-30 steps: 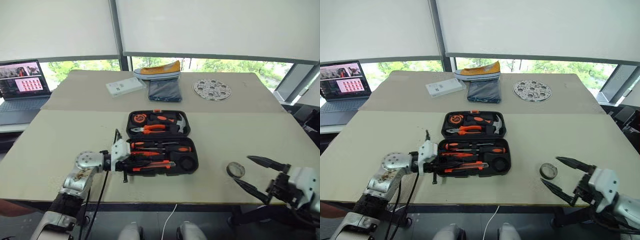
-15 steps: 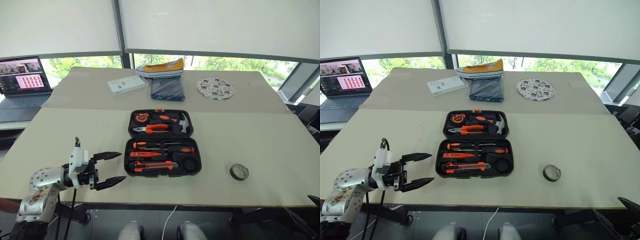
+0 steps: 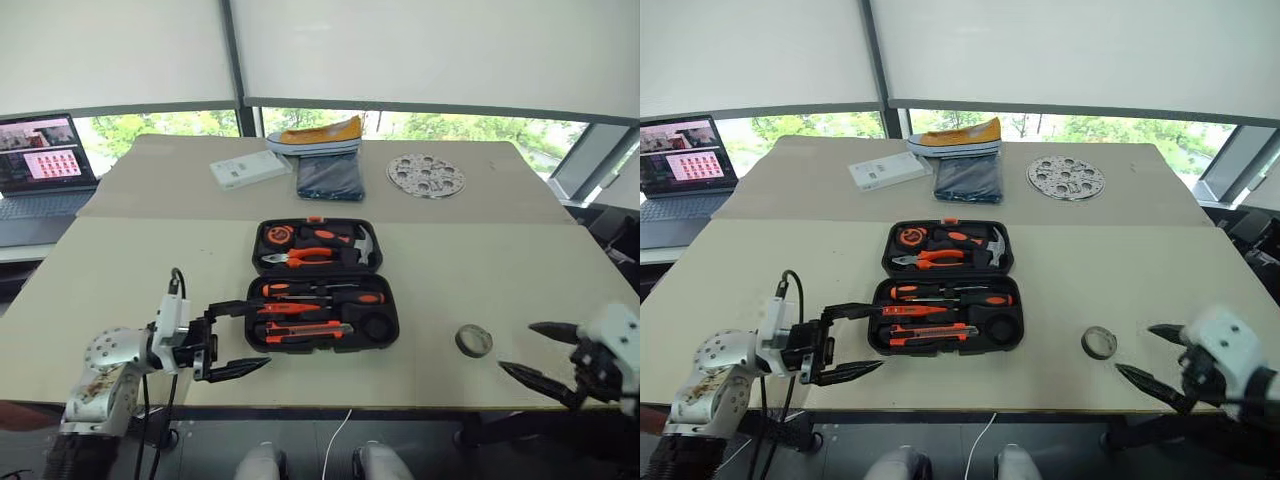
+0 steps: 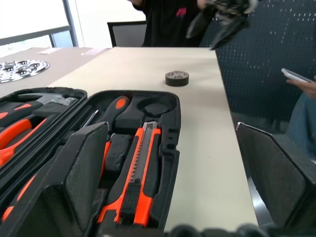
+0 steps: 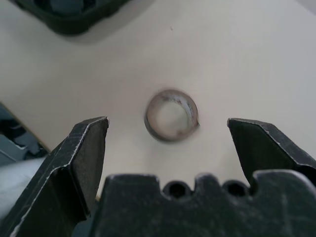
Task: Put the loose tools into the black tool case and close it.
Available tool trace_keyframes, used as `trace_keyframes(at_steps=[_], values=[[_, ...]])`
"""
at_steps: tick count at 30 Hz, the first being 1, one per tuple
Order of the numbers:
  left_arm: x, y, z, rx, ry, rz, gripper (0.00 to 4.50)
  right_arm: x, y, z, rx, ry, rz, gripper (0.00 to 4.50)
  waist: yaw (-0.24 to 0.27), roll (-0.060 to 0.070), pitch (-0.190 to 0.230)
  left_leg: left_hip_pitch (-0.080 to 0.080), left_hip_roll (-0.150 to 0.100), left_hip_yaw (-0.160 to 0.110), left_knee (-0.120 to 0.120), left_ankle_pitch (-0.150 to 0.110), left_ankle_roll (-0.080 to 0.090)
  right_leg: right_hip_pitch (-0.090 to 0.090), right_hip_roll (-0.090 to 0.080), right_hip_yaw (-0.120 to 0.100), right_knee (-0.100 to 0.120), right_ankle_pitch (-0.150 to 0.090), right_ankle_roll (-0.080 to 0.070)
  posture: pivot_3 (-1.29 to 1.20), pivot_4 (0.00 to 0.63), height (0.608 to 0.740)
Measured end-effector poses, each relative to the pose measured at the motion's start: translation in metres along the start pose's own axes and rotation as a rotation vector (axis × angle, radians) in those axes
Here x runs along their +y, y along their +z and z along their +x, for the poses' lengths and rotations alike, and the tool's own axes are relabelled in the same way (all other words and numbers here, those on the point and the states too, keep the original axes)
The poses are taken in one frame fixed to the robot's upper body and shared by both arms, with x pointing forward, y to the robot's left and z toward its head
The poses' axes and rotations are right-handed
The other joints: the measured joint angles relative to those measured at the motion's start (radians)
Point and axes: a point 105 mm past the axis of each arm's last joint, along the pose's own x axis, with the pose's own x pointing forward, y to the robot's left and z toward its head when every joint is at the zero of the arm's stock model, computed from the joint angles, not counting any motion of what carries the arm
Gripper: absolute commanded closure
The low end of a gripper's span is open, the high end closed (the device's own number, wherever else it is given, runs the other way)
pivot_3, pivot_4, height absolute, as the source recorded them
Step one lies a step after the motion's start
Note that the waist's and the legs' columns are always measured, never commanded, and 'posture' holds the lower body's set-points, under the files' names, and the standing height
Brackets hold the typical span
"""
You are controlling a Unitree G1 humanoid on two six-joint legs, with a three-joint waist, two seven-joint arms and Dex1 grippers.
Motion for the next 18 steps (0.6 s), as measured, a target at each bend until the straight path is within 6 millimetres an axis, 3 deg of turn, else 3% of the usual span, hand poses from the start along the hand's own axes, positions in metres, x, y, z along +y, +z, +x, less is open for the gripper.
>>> trace_keyframes(at_steps=[3, 9, 18], values=[[-0.002, -0.001, 0.005, -0.005, -0.007, 0.013, 0.03, 0.014, -0.004, 0.013, 0.053, 0.075, 0.026, 0.00, 0.006, 0.000, 0.000, -0.003, -0.001, 0.000, 0.000, -0.001, 0.002, -0.001, -0.002, -0.003, -0.003, 0.002, 0.002, 0.00, 0.150, 0.740], [-0.004, 0.000, 0.014, 0.006, -0.057, 0.057, 0.03, -0.004, -0.023, 0.025, 0.162, 0.020, 0.014, 0.00, 0.002, -0.002, 0.001, -0.004, -0.004, 0.000, 0.000, -0.003, 0.004, 0.000, -0.003, -0.001, -0.004, 0.003, 0.003, 0.00, 0.150, 0.740], [-0.003, 0.004, 0.018, 0.015, -0.101, 0.084, 0.03, -0.004, -0.039, 0.046, 0.182, 0.079, -0.012, 0.00, -0.003, -0.002, 0.001, -0.002, -0.003, 0.001, 0.001, -0.002, 0.004, 0.000, -0.002, -0.001, -0.002, 0.002, 0.005, 0.00, 0.150, 0.740]])
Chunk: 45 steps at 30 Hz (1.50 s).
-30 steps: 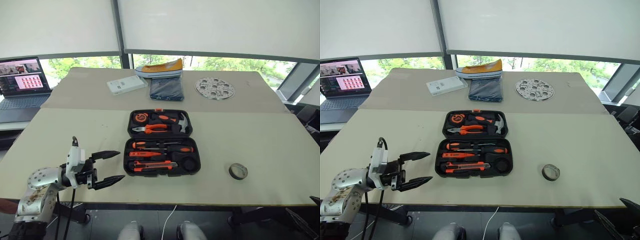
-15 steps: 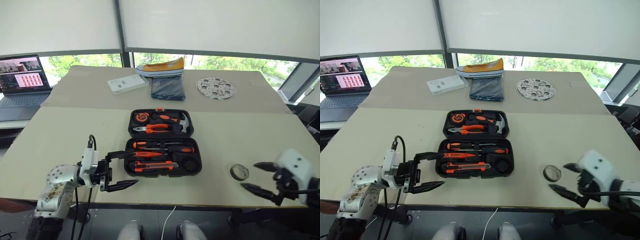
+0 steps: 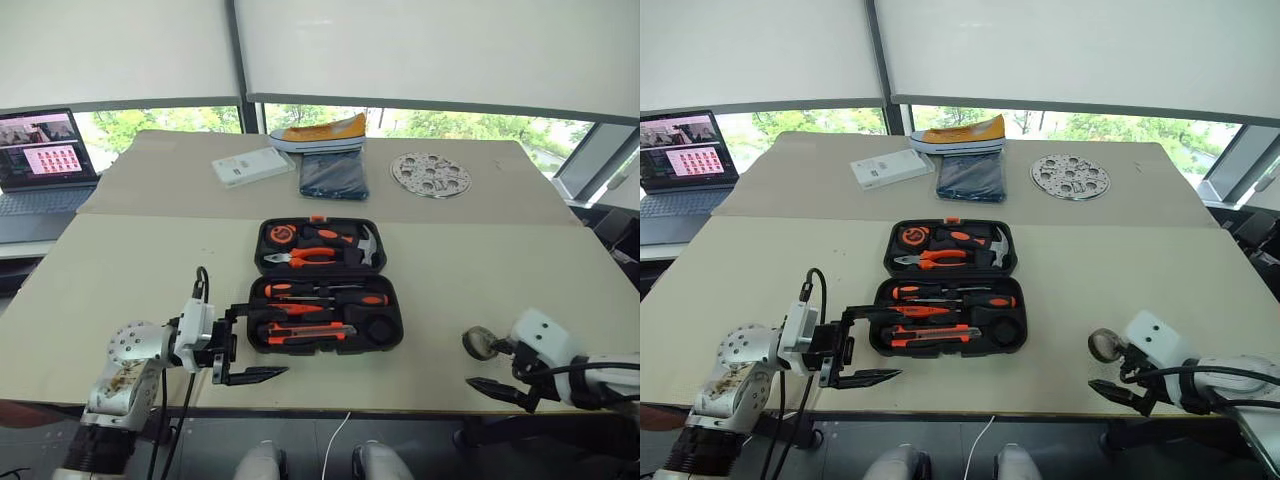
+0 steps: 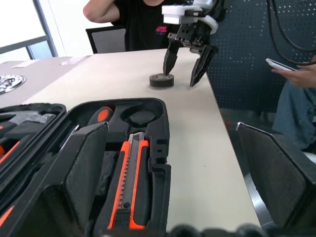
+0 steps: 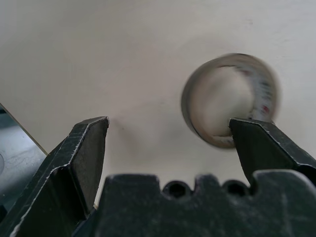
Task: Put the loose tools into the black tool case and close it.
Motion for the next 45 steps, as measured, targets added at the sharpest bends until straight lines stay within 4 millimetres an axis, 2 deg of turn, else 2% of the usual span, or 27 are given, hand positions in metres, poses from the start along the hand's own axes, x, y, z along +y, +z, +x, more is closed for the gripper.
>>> trace_keyframes(at_steps=[5, 6, 8, 13, 15, 18, 21, 23, 28, 30, 32, 35, 39, 45], values=[[0.001, 0.001, 0.000, 0.006, -0.015, 0.008, 0.03, -0.007, 0.004, 0.007, -0.019, 0.015, -0.045, 0.00, -0.003, 0.000, 0.000, 0.000, 0.001, 0.001, 0.002, 0.000, 0.000, 0.000, 0.001, 0.000, 0.000, 0.000, 0.000, 0.00, 0.150, 0.740], [0.001, 0.002, 0.000, 0.006, -0.016, 0.008, 0.00, -0.007, 0.005, 0.008, -0.025, 0.019, -0.048, 0.52, -0.005, 0.000, 0.000, 0.000, 0.001, 0.001, 0.002, 0.000, 0.000, 0.000, 0.001, 0.000, 0.000, 0.001, 0.000, 0.00, 0.150, 0.740], [0.001, 0.002, 0.000, 0.006, -0.016, 0.008, 0.00, -0.006, 0.007, 0.011, -0.035, 0.034, -0.049, 0.97, -0.007, 0.000, 0.000, 0.000, 0.001, 0.001, 0.002, 0.000, 0.000, 0.000, 0.001, 0.000, 0.001, 0.001, 0.000, 0.00, 0.150, 0.740], [0.002, 0.001, 0.000, 0.006, -0.007, 0.005, 0.00, -0.006, 0.007, 0.013, -0.040, 0.043, -0.053, 2.74, -0.007, 0.000, 0.000, 0.000, 0.001, 0.001, 0.004, 0.000, 0.000, 0.000, 0.001, 0.000, 0.002, 0.001, 0.000, 0.00, 0.150, 0.740], [0.001, 0.001, 0.000, 0.006, -0.005, 0.002, 0.00, -0.005, 0.007, 0.014, -0.039, 0.050, -0.053, 3.21, -0.007, 0.000, 0.000, 0.000, 0.001, 0.001, 0.004, 0.000, 0.000, 0.000, 0.001, 0.000, 0.002, 0.001, 0.000, 0.00, 0.150, 0.740], [0.001, 0.001, 0.001, 0.006, 0.000, -0.001, 0.00, -0.003, 0.007, 0.014, -0.054, 0.073, -0.059, 4.34, -0.007, 0.000, 0.000, 0.000, 0.001, 0.001, 0.004, 0.000, 0.000, 0.000, 0.001, 0.000, 0.002, 0.002, 0.000, 0.00, 0.150, 0.740], [0.001, 0.000, 0.002, 0.003, 0.004, -0.011, 0.00, 0.002, 0.013, 0.013, -0.087, 0.122, -0.101, 4.42, -0.006, 0.000, 0.000, 0.000, 0.001, 0.002, 0.005, 0.000, 0.000, 0.000, 0.001, 0.000, 0.002, 0.002, 0.000, 0.00, 0.150, 0.740], [0.001, -0.001, 0.002, 0.004, 0.008, -0.023, 0.00, 0.005, 0.026, 0.013, -0.150, 0.161, -0.124, 4.42, -0.010, 0.000, 0.000, 0.000, 0.002, 0.001, 0.005, 0.000, 0.000, 0.000, 0.002, 0.001, 0.002, 0.002, 0.000, 0.00, 0.150, 0.740], [0.003, -0.001, 0.002, -0.002, 0.041, -0.034, 0.00, 0.022, 0.112, 0.003, -0.427, 0.286, -0.207, 4.42, -0.022, 0.000, 0.001, 0.001, 0.005, -0.001, 0.006, 0.000, 0.000, 0.000, 0.005, 0.003, 0.004, 0.002, 0.001, 0.00, 0.150, 0.740], [0.004, -0.002, 0.001, -0.001, 0.058, -0.042, 0.00, 0.033, 0.135, 0.005, -0.455, 0.347, -0.232, 4.42, -0.021, 0.000, 0.001, 0.001, 0.005, -0.001, 0.006, 0.000, 0.000, -0.001, 0.006, 0.003, 0.004, 0.003, -0.002, 0.00, 0.150, 0.740], [0.002, -0.003, 0.000, 0.001, 0.069, -0.050, 0.00, 0.038, 0.140, 0.009, -0.443, 0.377, -0.231, 4.42, -0.018, 0.000, 0.001, 0.000, 0.005, 0.000, 0.006, 0.000, 0.000, -0.001, 0.005, 0.003, 0.004, 0.006, -0.006, 0.00, 0.150, 0.740], [-0.002, -0.007, -0.002, 0.005, 0.095, -0.071, 0.00, 0.044, 0.145, 0.027, -0.396, 0.422, -0.218, 4.42, -0.017, 0.000, 0.001, -0.002, 0.004, 0.000, 0.006, 0.000, 0.000, -0.002, 0.003, 0.003, 0.003, 0.006, -0.006, 0.00, 0.150, 0.740], [-0.006, -0.007, -0.002, 0.009, 0.108, -0.075, 0.00, 0.043, 0.140, 0.045, -0.322, 0.435, -0.212, 4.42, -0.012, 0.000, 0.001, -0.002, 0.003, 0.002, 0.006, 0.000, 0.000, -0.002, 0.001, 0.003, 0.003, 0.006, -0.005, 0.00, 0.150, 0.740], [-0.007, -0.009, -0.005, 0.019, 0.127, -0.081, 0.00, 0.054, 0.134, 0.061, -0.289, 0.482, -0.175, 4.42, -0.012, 0.000, 0.001, -0.002, 0.003, 0.002, 0.006, 0.000, 0.000, -0.002, 0.002, 0.002, 0.003, 0.006, -0.005, 0.00, 0.150, 0.740]])
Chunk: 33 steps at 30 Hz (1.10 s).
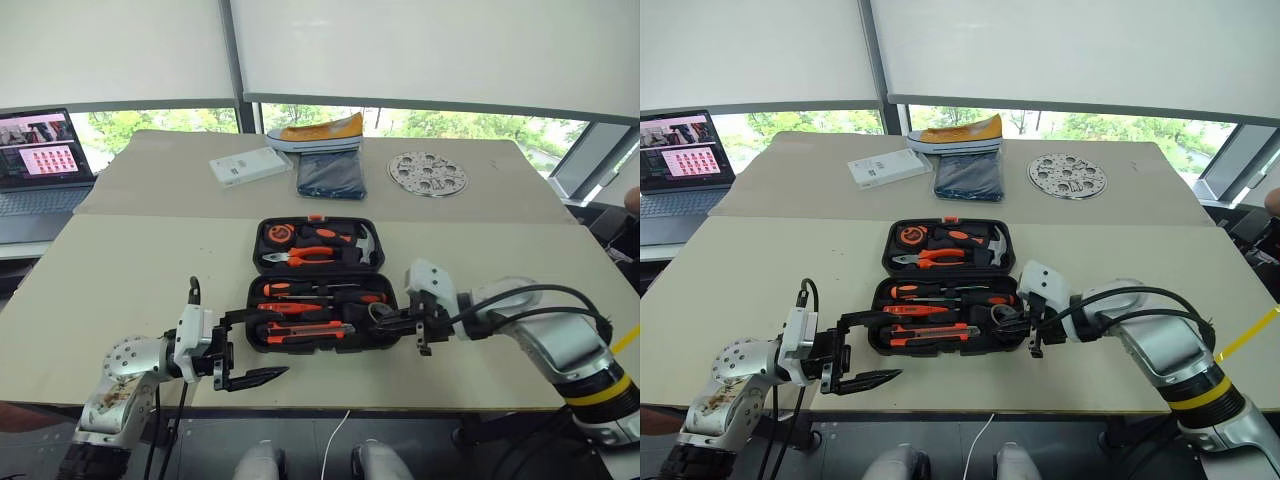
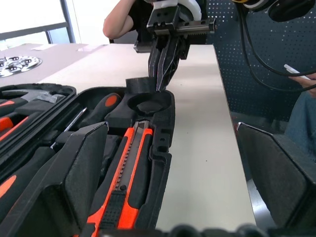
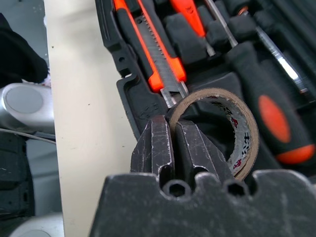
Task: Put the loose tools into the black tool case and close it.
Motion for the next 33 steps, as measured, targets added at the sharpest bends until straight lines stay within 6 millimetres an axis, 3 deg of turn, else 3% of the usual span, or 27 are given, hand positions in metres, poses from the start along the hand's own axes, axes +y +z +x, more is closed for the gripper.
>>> trace_keyframes(at_steps=[5, 6, 10, 13, 16, 17, 20, 21, 23, 25, 28, 30, 32, 33], values=[[0.000, -0.002, -0.004, 0.012, 0.018, -0.003, 0.00, -0.006, -0.006, 0.003, 0.044, -0.036, 0.005, 4.42, -0.002, 0.000, 0.000, 0.000, 0.000, 0.000, 0.000, 0.000, 0.000, 0.000, 0.000, 0.000, 0.000, 0.000, 0.000, 0.00, 0.150, 0.740], [-0.001, -0.002, -0.005, 0.020, 0.017, -0.007, 0.00, -0.008, -0.006, 0.002, 0.051, -0.046, 0.002, 3.71, -0.003, 0.000, 0.000, 0.000, 0.000, 0.000, 0.000, 0.000, 0.000, 0.000, 0.000, 0.000, 0.000, 0.000, 0.000, 0.00, 0.150, 0.740], [-0.003, -0.001, -0.005, 0.029, 0.011, -0.005, 0.00, -0.012, -0.008, 0.002, 0.068, -0.063, -0.006, 2.57, -0.004, 0.000, 0.000, 0.000, 0.000, 0.000, 0.000, 0.000, 0.000, 0.000, 0.000, 0.000, 0.000, 0.000, 0.000, 0.00, 0.150, 0.740], [-0.002, -0.002, -0.006, 0.031, 0.032, -0.010, 0.00, -0.008, -0.008, -0.001, 0.065, -0.031, -0.001, 1.38, -0.005, 0.000, 0.000, 0.000, 0.000, 0.000, 0.000, 0.000, 0.000, 0.000, 0.000, 0.000, 0.000, 0.000, 0.000, 0.00, 0.150, 0.740], [0.003, -0.002, -0.011, 0.036, 0.083, -0.017, 0.00, -0.004, 0.005, -0.011, -0.008, 0.013, 0.022, 0.33, -0.005, 0.000, 0.000, 0.000, 0.001, 0.000, 0.000, 0.000, 0.000, 0.000, 0.000, 0.000, 0.000, 0.000, 0.000, 0.00, 0.150, 0.740], [0.007, -0.001, -0.014, 0.037, 0.115, -0.023, 0.00, -0.004, 0.012, -0.017, -0.053, 0.023, 0.023, 0.17, -0.005, 0.000, 0.000, 0.000, 0.001, -0.001, 0.000, 0.000, 0.000, 0.000, 0.000, 0.000, 0.000, 0.000, 0.000, 0.00, 0.150, 0.740], [0.024, 0.002, -0.027, 0.041, 0.254, -0.045, 0.00, -0.008, 0.033, -0.041, -0.193, 0.022, 0.021, 0.17, -0.005, 0.000, 0.000, 0.001, 0.001, -0.002, 0.000, 0.000, 0.000, 0.001, 0.000, 0.000, 0.000, 0.000, 0.000, 0.00, 0.150, 0.740], [0.032, 0.002, -0.033, 0.051, 0.322, -0.058, 0.52, -0.013, 0.038, -0.050, -0.238, -0.002, 0.023, 0.10, -0.005, 0.000, 0.000, 0.001, 0.001, -0.002, 0.000, 0.000, 0.000, 0.001, 0.000, 0.000, 0.000, 0.000, 0.000, 0.00, 0.150, 0.740], [0.047, -0.003, -0.045, 0.081, 0.439, -0.110, 1.05, -0.028, 0.045, -0.064, -0.336, -0.069, 0.055, 0.10, -0.005, -0.001, 0.000, 0.002, 0.001, -0.002, 0.000, 0.000, 0.000, 0.002, 0.000, 0.000, 0.000, 0.000, 0.001, 0.00, 0.150, 0.740], [0.071, -0.012, -0.057, 0.126, 0.597, -0.176, 1.82, -0.057, 0.040, -0.073, -0.386, -0.217, 0.113, 0.60, -0.005, -0.001, 0.000, 0.002, 0.000, 0.000, 0.001, 0.001, 0.000, 0.002, 0.001, 0.000, 0.001, 0.001, 0.001, 0.00, 0.150, 0.740], [0.094, -0.023, -0.070, 0.220, 0.742, -0.209, 3.05, -0.091, 0.000, -0.072, -0.236, -0.413, 0.094, 1.56, -0.004, -0.002, 0.001, 0.001, -0.001, 0.003, 0.001, 0.001, -0.001, 0.001, 0.000, -0.001, 0.001, 0.001, 0.001, 0.00, 0.150, 0.740], [0.103, -0.032, -0.074, 0.294, 0.780, -0.211, 3.69, -0.102, -0.022, -0.063, -0.142, -0.463, 0.063, 2.16, -0.008, -0.001, 0.001, 0.000, -0.002, 0.004, 0.000, 0.001, -0.001, 0.000, 0.000, -0.001, 0.001, 0.001, 0.000, 0.00, 0.150, 0.740], [0.112, -0.037, -0.072, 0.325, 0.797, -0.211, 4.49, -0.112, -0.030, -0.051, -0.108, -0.480, 0.027, 2.96, -0.013, -0.001, 0.001, -0.001, -0.002, 0.004, 0.000, 0.001, -0.001, -0.001, 0.001, -0.001, 0.001, 0.001, 0.000, 0.00, 0.150, 0.740], [0.116, -0.037, -0.067, 0.328, 0.794, -0.208, 4.50, -0.116, -0.031, -0.046, -0.099, -0.483, 0.001, 3.20, -0.015, -0.002, 0.001, -0.001, -0.002, 0.004, 0.000, 0.001, -0.001, -0.001, 0.001, -0.001, 0.001, 0.001, 0.000, 0.00, 0.150, 0.740]])
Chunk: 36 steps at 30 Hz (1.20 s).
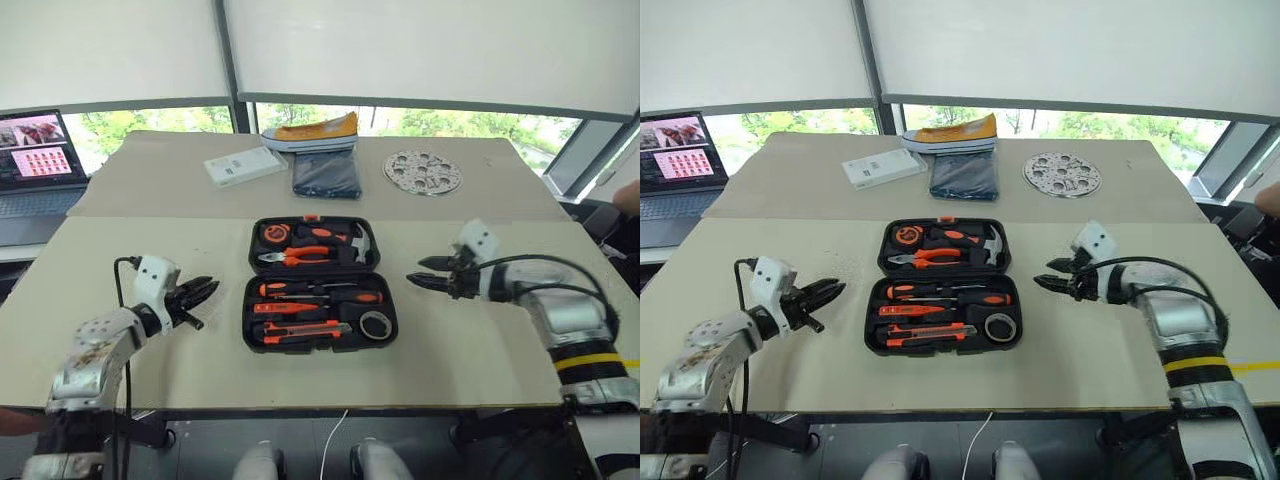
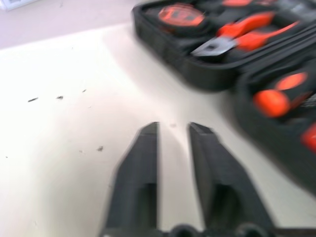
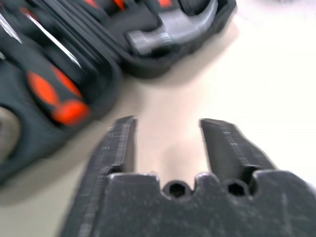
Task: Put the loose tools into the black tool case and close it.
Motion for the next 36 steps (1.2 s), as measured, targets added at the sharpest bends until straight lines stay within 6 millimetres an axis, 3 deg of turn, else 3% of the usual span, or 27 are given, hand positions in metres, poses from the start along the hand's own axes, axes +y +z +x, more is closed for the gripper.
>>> trace_keyframes(at_steps=[3, 4, 10, 14, 21, 36], values=[[-0.005, 0.007, 0.015, -0.018, -0.023, -0.006, 4.50, -0.002, 0.003, 0.015, -0.008, 0.008, -0.075, 4.30, 0.001, 0.000, 0.000, 0.000, 0.000, 0.000, 0.000, 0.000, 0.000, 0.000, 0.000, 0.000, 0.000, 0.000, 0.000, 0.00, 0.150, 0.740], [-0.008, 0.007, 0.021, -0.017, -0.036, -0.010, 4.50, -0.003, 0.005, 0.020, -0.019, 0.012, -0.098, 4.44, 0.001, 0.000, 0.000, 0.000, 0.000, 0.000, 0.000, 0.000, 0.000, 0.000, 0.000, 0.000, 0.000, 0.000, 0.000, 0.00, 0.150, 0.740], [-0.027, -0.006, 0.038, 0.037, -0.117, -0.014, 4.50, 0.006, 0.001, 0.042, -0.012, 0.080, -0.126, 4.44, 0.002, 0.000, 0.000, 0.000, 0.000, 0.000, -0.001, 0.000, 0.000, 0.000, -0.001, 0.000, 0.000, 0.000, 0.000, 0.00, 0.150, 0.740], [-0.035, -0.001, 0.045, 0.029, -0.164, -0.009, 4.50, 0.017, -0.002, 0.049, -0.008, 0.151, -0.119, 4.44, 0.006, 0.000, 0.000, 0.000, -0.001, 0.000, 0.000, 0.000, 0.000, 0.001, -0.002, -0.001, 0.001, 0.000, 0.000, 0.00, 0.150, 0.740], [-0.051, 0.002, 0.044, 0.038, -0.328, 0.032, 4.50, 0.025, -0.007, 0.027, 0.011, 0.206, -0.100, 4.44, 0.010, 0.001, 0.001, -0.002, -0.001, -0.001, -0.001, -0.002, 0.001, 0.000, -0.003, -0.002, 0.000, 0.000, 0.000, 0.00, 0.150, 0.740], [-0.064, -0.001, 0.047, 0.052, -0.380, 0.088, 4.50, 0.049, -0.021, -0.003, 0.038, 0.187, 0.008, 4.44, 0.019, 0.000, 0.001, -0.003, -0.002, -0.002, 0.001, -0.002, 0.002, 0.000, -0.003, -0.003, -0.001, 0.000, 0.001, 0.00, 0.150, 0.740]])
